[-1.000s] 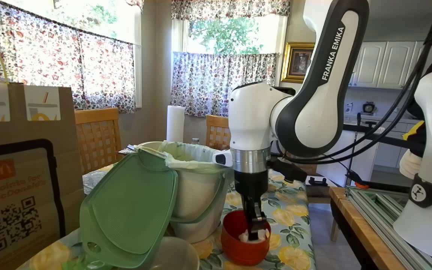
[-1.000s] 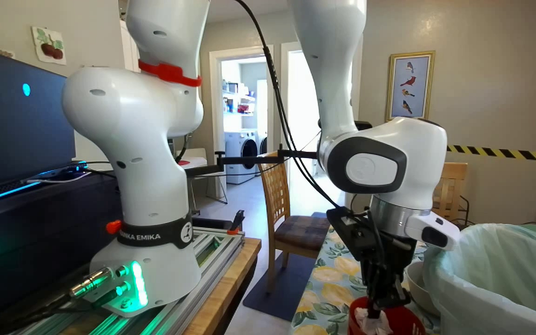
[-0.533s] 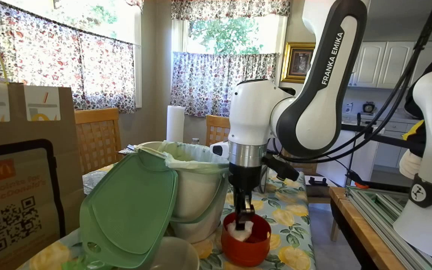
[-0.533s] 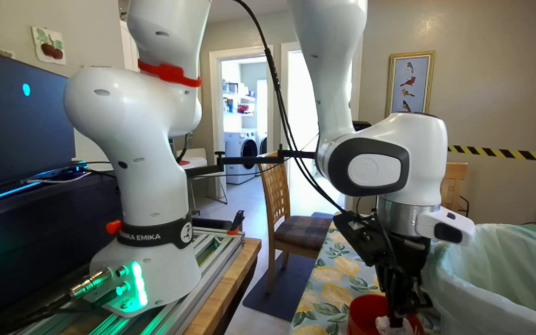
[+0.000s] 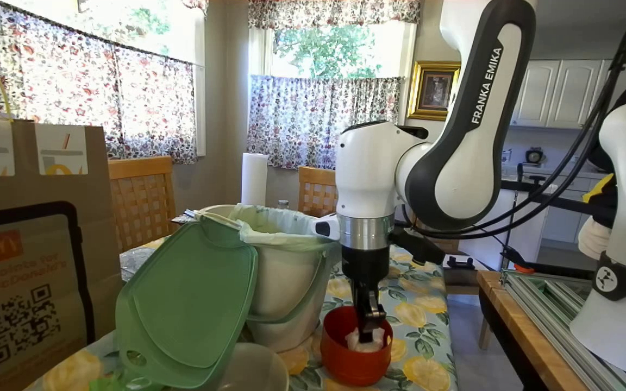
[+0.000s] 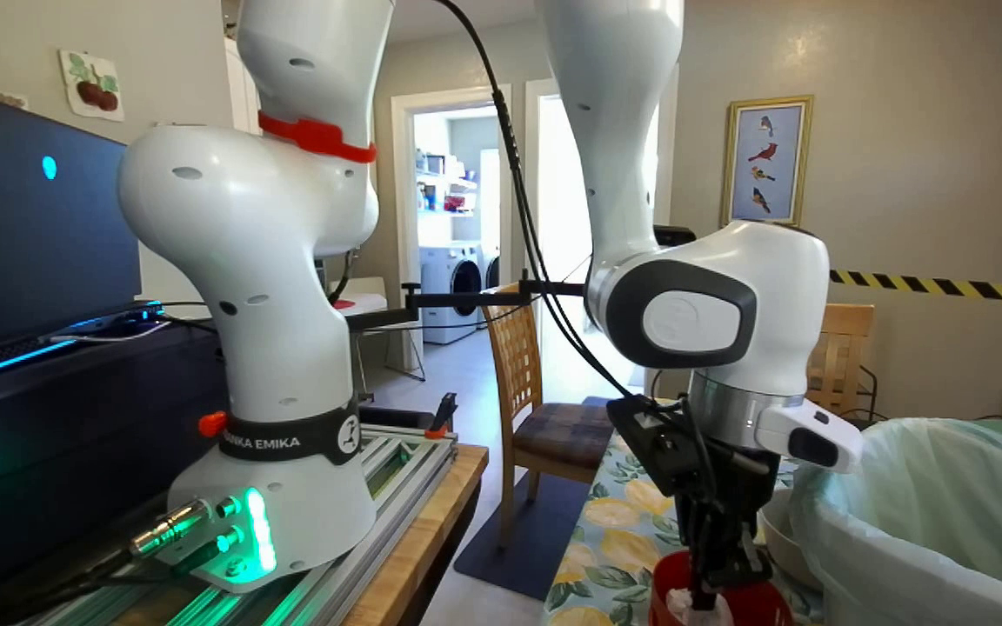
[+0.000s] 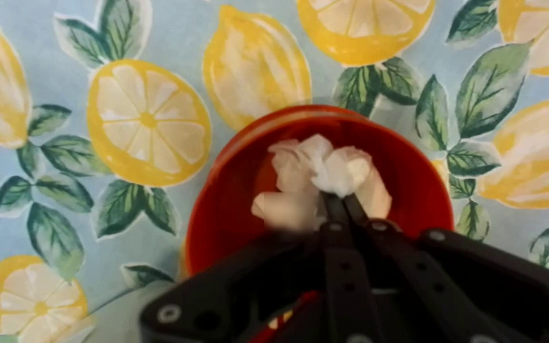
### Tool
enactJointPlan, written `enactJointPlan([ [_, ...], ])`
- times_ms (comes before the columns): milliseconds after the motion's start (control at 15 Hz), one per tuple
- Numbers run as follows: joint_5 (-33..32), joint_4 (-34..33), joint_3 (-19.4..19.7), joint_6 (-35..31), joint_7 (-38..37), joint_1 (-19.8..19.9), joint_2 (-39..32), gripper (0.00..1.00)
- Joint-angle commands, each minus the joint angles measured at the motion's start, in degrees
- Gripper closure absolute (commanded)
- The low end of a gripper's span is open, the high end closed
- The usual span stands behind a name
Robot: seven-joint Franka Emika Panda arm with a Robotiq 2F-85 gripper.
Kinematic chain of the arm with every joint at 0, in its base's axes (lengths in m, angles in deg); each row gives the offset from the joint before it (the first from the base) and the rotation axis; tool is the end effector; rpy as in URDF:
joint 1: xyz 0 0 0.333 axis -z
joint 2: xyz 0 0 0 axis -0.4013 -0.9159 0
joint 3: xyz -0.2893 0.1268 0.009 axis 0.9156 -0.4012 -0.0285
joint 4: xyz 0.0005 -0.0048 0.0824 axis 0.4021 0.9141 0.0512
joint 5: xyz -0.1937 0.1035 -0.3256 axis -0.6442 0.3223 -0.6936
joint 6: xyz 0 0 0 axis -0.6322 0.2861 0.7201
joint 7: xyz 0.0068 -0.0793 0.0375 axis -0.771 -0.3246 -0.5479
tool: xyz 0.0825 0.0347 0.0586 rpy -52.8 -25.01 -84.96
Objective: Use the crumpled napkin to wipe the red lid then throw the napkin in the bin.
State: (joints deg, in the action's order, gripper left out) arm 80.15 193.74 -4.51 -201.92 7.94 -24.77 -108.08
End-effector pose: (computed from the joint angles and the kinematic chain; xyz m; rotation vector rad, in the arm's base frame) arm 0.4223 0.0277 0.1299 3.0830 0.4717 -0.1462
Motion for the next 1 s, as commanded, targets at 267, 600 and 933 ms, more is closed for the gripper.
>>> enactJointPlan([
  [267,-3.5,1.8,4.1,-3.6,-3.7,-2.7,2.0,0.99],
  [600,-5.3,1.9,4.6,-0.5,-2.4,-2.6,2.1,0.99],
  [933,1.0,1.2,-2.1,1.6,2.0,1.6,1.6,0.99],
])
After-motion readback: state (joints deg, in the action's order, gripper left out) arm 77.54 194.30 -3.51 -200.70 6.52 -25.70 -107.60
